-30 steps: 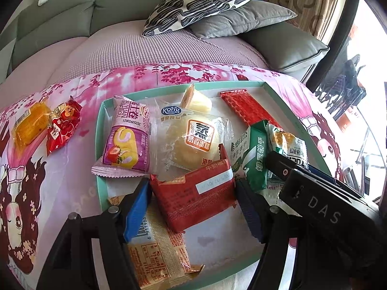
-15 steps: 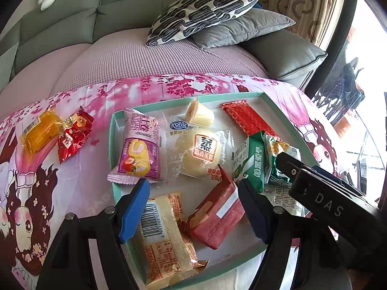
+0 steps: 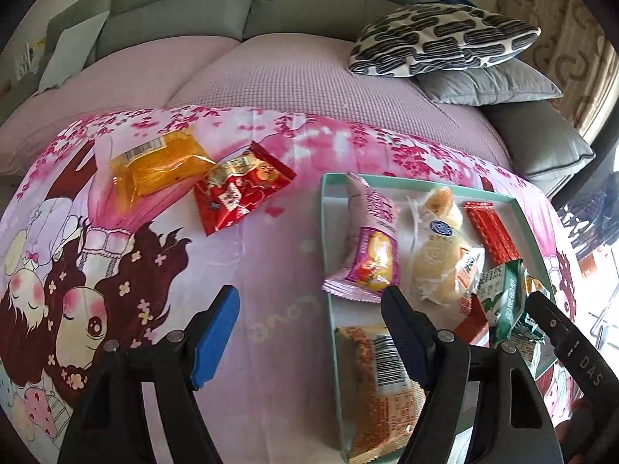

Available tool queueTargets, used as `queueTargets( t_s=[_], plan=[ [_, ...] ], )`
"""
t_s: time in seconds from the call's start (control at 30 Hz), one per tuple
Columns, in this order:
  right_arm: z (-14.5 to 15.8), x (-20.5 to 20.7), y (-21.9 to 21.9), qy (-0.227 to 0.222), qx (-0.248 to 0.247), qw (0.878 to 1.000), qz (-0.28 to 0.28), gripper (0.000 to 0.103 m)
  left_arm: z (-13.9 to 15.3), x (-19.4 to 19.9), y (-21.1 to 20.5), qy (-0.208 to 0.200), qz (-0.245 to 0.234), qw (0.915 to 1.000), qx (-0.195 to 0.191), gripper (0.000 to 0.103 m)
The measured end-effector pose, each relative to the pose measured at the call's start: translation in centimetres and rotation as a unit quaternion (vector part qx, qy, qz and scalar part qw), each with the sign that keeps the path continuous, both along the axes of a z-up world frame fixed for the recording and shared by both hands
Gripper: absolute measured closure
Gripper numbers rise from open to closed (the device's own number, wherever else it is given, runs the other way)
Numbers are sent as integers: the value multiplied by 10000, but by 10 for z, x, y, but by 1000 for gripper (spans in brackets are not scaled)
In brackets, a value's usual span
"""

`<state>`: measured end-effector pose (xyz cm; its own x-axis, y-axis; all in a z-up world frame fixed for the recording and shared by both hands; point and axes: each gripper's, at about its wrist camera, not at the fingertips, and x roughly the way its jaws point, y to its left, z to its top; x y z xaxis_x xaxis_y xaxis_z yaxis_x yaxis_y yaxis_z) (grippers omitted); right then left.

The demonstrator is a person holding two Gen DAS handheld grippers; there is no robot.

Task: Organize snacks
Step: 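Move both open tools back toward the remaining packets beside the tray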

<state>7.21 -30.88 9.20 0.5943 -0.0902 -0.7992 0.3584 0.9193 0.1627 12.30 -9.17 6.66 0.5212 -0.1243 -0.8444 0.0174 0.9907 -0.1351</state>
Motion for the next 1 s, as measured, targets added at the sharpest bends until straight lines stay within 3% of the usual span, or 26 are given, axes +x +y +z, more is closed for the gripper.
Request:
queueTargets(
  t_s=[0.3, 0.43, 0.53, 0.63, 0.7, 0.77, 0.83, 1.0],
  plan=[
    [3, 6, 25, -48, -137, 9991, 389, 25, 0, -1, 14, 56, 239, 9996, -152, 27],
    [4, 7, 28, -83, -218, 9988, 429, 14, -1, 0, 15, 87, 254, 9995, -183, 27],
    [3, 7, 27, -97, -230, 9988, 415, 12, -1, 0, 17, 85, 265, 9995, -168, 27],
    [3, 7, 25, -111, -244, 9989, 392, 0, -1, 1, 18, 68, 293, 9994, -175, 27],
    [4, 6, 25, -154, -265, 9987, 397, 0, -2, 1, 18, 67, 308, 9994, -158, 26],
    [5, 6, 25, -186, -272, 9986, 406, 0, -3, 2, 19, 60, 307, 9994, -141, 22],
    [5, 6, 26, -204, -276, 9985, 425, 0, -3, 1, 19, -12, 324, 9994, -122, 9],
    [7, 6, 29, -280, -362, 9978, 475, 0, 1, 0, 20, -207, 396, 9990, -68, 3]
  ],
)
